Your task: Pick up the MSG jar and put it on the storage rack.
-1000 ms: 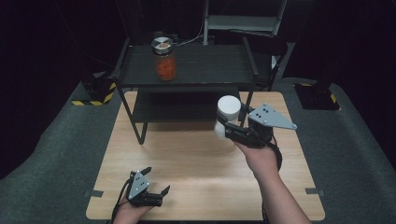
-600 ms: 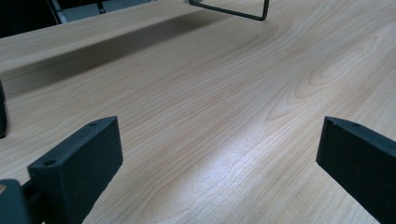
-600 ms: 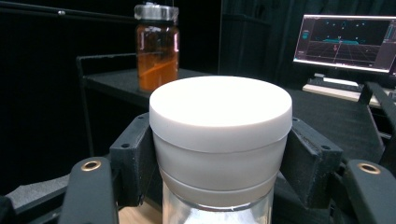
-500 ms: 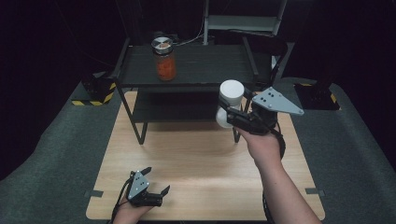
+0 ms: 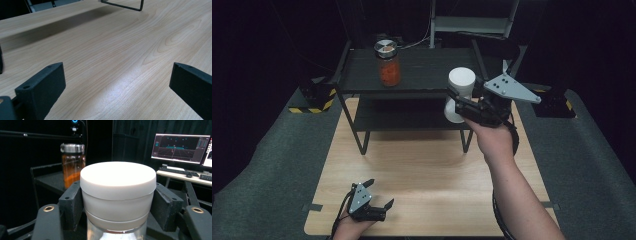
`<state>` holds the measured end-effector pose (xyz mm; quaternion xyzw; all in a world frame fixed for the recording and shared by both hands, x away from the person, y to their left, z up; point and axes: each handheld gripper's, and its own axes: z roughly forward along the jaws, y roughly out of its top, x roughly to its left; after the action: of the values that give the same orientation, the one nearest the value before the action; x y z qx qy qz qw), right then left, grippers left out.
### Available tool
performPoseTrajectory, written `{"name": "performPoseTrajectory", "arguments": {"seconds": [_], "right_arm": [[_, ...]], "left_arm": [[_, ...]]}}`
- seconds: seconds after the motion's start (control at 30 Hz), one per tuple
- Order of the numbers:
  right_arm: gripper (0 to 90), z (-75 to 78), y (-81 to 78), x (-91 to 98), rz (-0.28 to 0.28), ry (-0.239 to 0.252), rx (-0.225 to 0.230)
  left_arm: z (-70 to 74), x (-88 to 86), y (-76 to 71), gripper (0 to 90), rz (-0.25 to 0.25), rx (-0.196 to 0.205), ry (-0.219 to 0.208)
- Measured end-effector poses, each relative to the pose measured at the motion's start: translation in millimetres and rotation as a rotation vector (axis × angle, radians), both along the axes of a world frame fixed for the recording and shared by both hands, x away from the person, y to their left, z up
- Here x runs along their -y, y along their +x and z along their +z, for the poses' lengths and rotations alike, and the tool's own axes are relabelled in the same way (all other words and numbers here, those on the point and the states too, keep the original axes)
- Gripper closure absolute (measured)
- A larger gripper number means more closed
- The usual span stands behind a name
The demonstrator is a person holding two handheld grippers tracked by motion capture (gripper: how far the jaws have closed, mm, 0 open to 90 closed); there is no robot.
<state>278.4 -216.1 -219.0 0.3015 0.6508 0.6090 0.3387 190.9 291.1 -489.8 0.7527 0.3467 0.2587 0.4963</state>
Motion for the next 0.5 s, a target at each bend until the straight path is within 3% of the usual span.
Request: {"name": "performPoseTrajectory", "arguments": {"seconds": [0.5], "right_arm": [[34.2,29.4,24.0,-13.8,-0.017,0.033,0.005]], "left_arm": [[0.1,-2.5,2.3,0.6,-0.010,-0.005,-0.006]]}}
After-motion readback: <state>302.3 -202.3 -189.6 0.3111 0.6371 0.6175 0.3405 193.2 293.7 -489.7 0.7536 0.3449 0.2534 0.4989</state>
